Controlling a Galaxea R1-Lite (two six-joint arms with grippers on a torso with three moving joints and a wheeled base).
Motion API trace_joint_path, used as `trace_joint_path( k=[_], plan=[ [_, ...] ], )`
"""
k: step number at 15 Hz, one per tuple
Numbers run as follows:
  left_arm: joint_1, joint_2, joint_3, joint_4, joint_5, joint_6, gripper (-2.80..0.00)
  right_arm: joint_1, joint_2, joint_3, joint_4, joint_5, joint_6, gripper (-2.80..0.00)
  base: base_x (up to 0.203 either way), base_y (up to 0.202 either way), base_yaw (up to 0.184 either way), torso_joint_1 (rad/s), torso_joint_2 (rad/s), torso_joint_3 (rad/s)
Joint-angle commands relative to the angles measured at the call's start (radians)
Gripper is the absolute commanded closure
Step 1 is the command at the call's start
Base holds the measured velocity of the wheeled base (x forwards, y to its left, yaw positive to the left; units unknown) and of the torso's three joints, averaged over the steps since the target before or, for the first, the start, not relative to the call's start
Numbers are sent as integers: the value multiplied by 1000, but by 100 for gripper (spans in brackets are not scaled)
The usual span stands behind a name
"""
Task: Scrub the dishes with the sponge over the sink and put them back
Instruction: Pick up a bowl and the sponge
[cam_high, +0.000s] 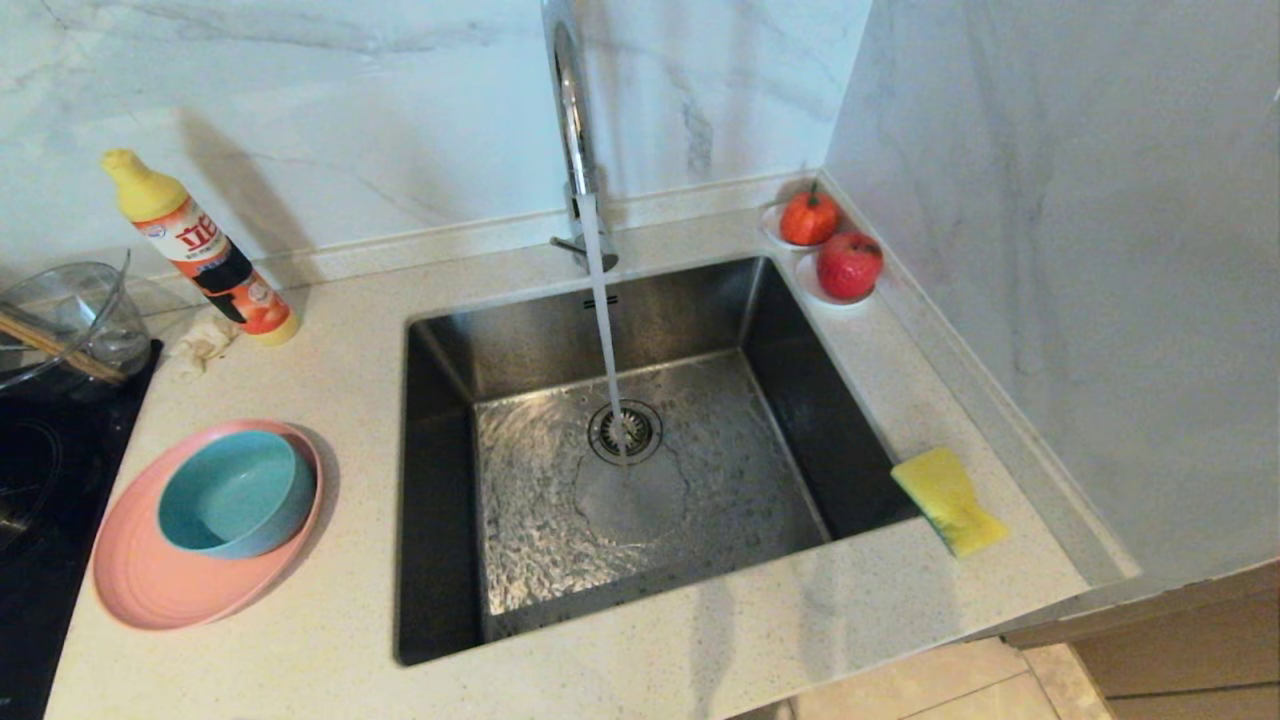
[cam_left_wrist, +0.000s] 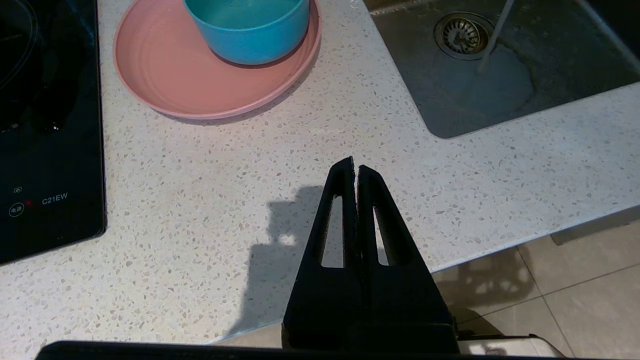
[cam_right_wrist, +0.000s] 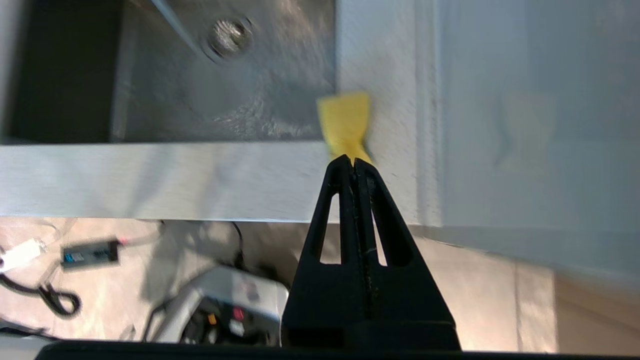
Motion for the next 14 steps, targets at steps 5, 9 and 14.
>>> trace_joint_path(
  k=[5,9,14],
  plan=[
    [0,1,0,0,0,0,0,210,309,-20,2,-195,-8,0,0,0,0,0,0,0],
    [0,1,0,0,0,0,0,294,390,-9,-1,-239,60,0,0,0,0,0,0,0],
    [0,1,0,0,0,0,0,300,523,96,-169,-301,70,-280,0,0,0,0,0,0]
  ],
)
